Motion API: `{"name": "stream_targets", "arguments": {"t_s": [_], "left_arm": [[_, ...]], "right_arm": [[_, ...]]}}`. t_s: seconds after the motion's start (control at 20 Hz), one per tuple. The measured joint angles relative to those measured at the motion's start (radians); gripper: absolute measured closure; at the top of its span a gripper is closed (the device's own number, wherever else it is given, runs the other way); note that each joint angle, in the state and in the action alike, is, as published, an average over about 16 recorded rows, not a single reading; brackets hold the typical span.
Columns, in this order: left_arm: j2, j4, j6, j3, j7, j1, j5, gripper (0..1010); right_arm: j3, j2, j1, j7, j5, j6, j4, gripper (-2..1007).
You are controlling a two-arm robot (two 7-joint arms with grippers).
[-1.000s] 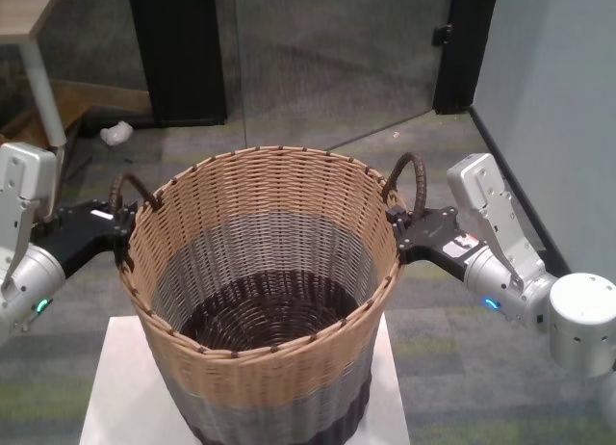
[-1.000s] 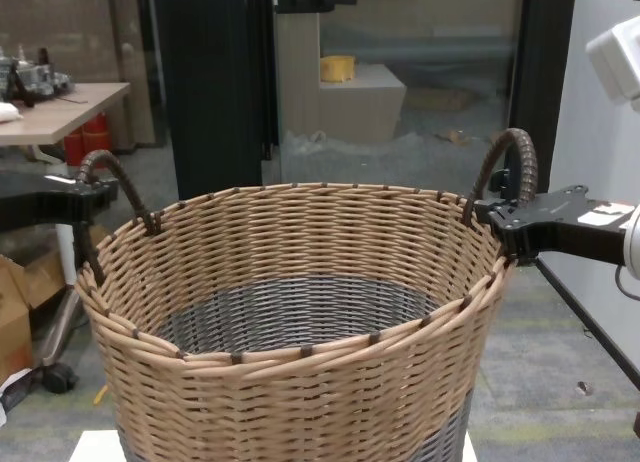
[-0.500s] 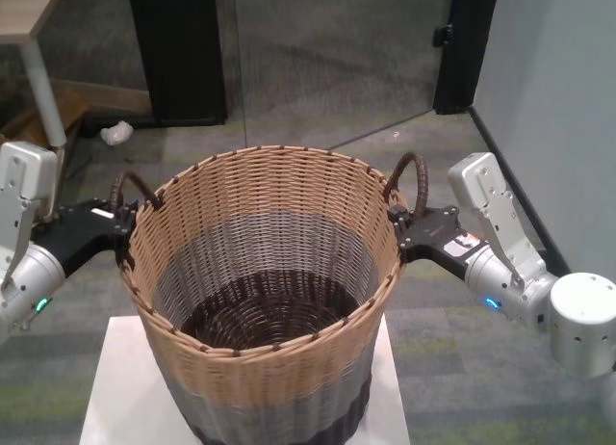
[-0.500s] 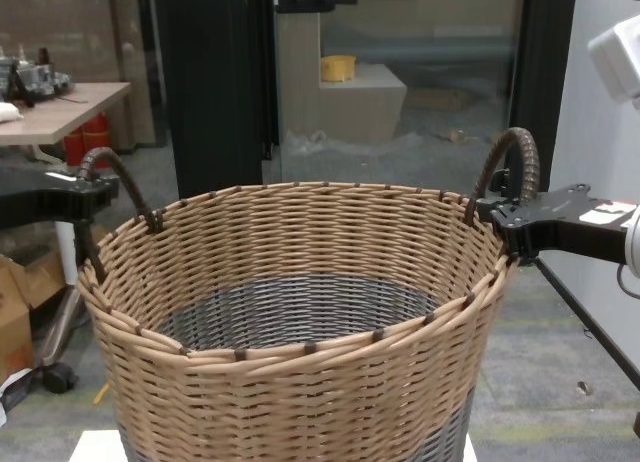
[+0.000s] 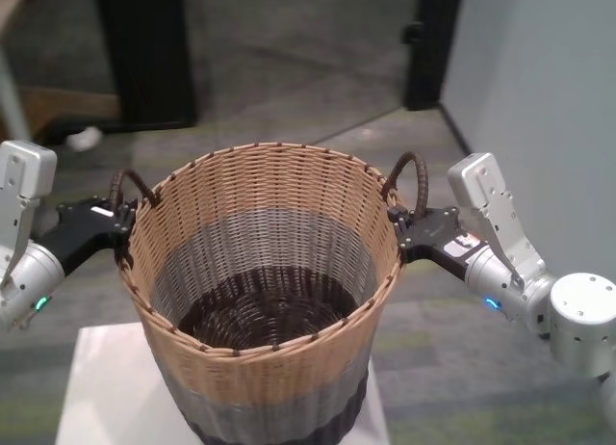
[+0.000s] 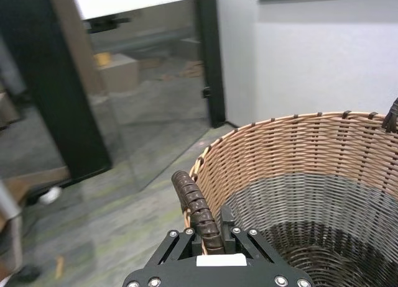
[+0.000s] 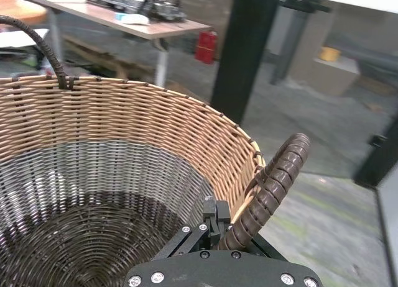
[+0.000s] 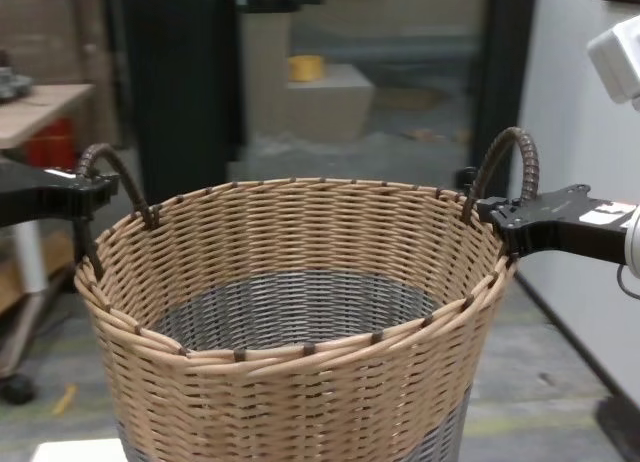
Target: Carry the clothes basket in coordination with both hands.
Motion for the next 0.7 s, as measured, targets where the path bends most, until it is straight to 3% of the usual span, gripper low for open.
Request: {"name": "stream_targets", "arguments": {"t_s": [0.7], "left_arm": [[0.001,-0.001,-0.001,0.001,-0.001,0.0,0.001,814]], "right_arm": [[0.001,0.0,0.0,-0.001,0.0,0.0,-0.001,984]]}}
